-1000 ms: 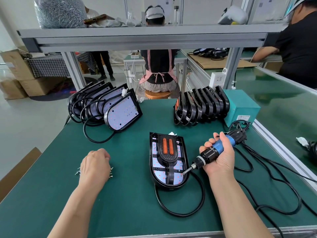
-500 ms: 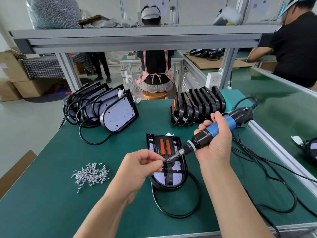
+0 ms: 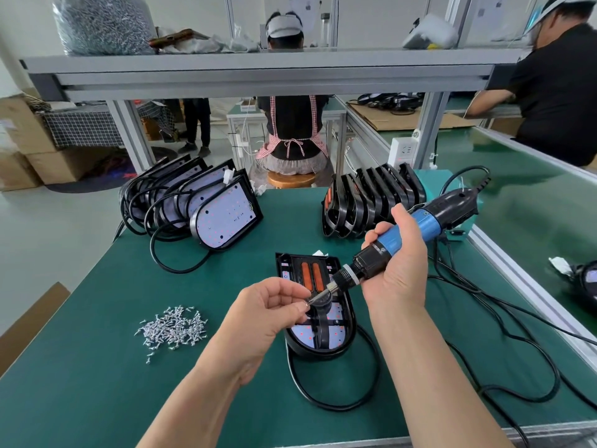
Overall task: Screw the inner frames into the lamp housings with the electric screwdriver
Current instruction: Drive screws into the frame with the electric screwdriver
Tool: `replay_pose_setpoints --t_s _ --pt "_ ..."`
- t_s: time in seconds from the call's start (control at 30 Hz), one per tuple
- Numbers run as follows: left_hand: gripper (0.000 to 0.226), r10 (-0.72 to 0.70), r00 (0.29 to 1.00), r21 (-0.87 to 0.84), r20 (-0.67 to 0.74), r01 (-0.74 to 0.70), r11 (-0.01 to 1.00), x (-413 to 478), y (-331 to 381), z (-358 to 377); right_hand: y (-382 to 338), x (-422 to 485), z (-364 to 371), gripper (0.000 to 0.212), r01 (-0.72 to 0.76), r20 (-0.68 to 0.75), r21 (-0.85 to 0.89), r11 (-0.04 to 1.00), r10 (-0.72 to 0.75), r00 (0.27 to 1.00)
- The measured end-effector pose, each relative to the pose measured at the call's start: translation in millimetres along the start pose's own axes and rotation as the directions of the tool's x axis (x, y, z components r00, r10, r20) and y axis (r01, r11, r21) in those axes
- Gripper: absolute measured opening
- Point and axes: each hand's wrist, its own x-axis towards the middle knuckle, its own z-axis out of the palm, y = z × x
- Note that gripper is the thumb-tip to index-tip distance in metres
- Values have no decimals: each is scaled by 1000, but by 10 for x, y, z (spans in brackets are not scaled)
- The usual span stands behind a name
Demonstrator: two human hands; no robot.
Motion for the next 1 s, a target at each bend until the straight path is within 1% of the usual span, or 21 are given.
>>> replay_pose_setpoints --t_s 0.1,0.27,0.33,0.43,0.5,0.53,0.57,0.63,0.67,0.7,0.77,0.83,0.9,1.0 --pt "19 32 998 -20 -46 -33 999 -18 -30 40 16 -8 -11 20 29 -20 -10 1000 -29 999" --pt "22 164 971 40 -177 -159 986 -64 -110 163 52 -29 0 20 122 -109 -86 989 -131 985" --pt "25 200 962 88 -187 -186 979 -55 -125 157 59 -34 -7 18 130 -122 -96 987 -141 982" --pt "28 236 962 206 -136 -206 957 -38 -128 110 56 -26 -18 16 124 -117 -104 987 -136 984" --pt "24 249 961 235 -118 -216 948 -11 -120 39 60 -19 -10 16 117 -105 -102 988 -128 986" --pt "20 255 955 233 -149 -217 948 26 -120 -7 64 -11 0 16 117 -99 -104 988 -127 987" --pt "17 255 943 230 -213 -205 951 79 -129 -55 65 -1 11 16 120 -91 -109 987 -130 987" --pt "15 190 909 219 -372 -113 969 237 -171 -142 68 26 43 15 141 -61 -133 981 -150 987" --pt "17 119 901 204 -417 -35 978 325 -203 -168 77 38 62 14 155 -40 -148 977 -163 986" --pt "21 34 906 189 -422 51 981 407 -237 -171 91 42 78 13 171 -16 -163 972 -176 984" --pt "44 -85 931 222 -355 172 960 542 -302 -125 147 34 116 14 211 44 -210 955 -206 978" --pt "65 -117 948 305 -296 210 929 617 -304 -43 218 7 150 17 261 117 -262 929 -238 964" --pt "70 -127 955 334 -267 215 918 657 -284 6 285 -19 176 20 299 181 -285 911 -255 950" --pt "62 -149 964 304 -219 212 929 699 -302 -4 364 -36 192 24 310 228 -314 897 -245 942"
